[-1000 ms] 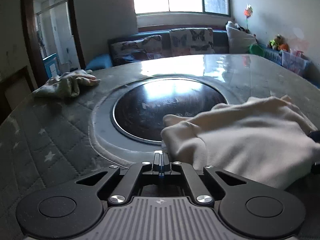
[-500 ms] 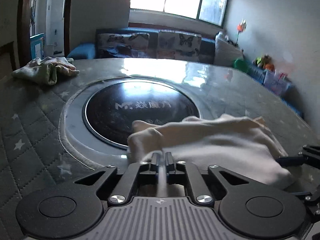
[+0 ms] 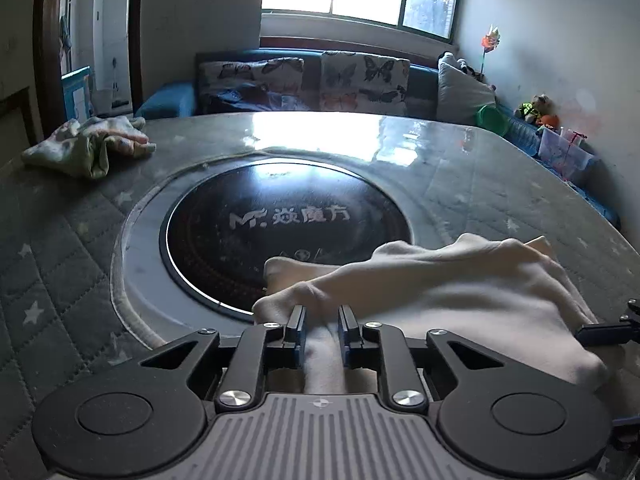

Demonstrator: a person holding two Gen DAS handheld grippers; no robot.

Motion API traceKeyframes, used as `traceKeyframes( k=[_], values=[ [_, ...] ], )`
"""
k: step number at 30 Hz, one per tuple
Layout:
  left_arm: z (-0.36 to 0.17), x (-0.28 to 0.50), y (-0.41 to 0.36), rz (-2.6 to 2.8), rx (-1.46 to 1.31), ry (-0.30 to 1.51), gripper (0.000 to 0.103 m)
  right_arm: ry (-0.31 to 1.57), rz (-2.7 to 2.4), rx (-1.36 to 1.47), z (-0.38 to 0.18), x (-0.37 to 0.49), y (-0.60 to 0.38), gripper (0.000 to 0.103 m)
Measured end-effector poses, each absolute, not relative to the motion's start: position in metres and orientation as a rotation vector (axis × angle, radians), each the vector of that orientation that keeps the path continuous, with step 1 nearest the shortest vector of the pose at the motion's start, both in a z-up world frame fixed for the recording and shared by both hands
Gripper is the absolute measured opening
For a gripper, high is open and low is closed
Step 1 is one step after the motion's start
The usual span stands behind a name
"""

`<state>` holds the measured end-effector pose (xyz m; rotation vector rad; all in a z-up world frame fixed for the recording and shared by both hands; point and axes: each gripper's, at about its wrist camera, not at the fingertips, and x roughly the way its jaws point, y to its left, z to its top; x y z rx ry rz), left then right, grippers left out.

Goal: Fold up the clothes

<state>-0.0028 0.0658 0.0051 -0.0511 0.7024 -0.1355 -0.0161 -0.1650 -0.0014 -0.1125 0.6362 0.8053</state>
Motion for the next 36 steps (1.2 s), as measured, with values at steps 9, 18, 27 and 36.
traceKeyframes(
  k=[9, 18, 27, 36],
  values=[
    [0.020, -0.028, 0.027, -0.272, -0.017, 0.638, 0.037, 0.608, 0.709, -0.011, 0.022, -0.004, -0.198, 0.058],
    [0.020, -0.053, -0.036, -0.508, 0.056, 0.610, 0.042, 0.691, 0.556, 0.055, 0.011, 0.027, -0.230, 0.018],
    [0.009, -0.049, -0.086, -0.649, 0.125, 0.630, 0.042, 0.735, 0.566, 0.107, -0.001, 0.050, -0.233, 0.018],
    [-0.004, -0.050, -0.100, -0.698, 0.150, 0.649, 0.042, 0.736, 0.585, 0.113, -0.005, 0.057, -0.226, 0.014]
  ],
)
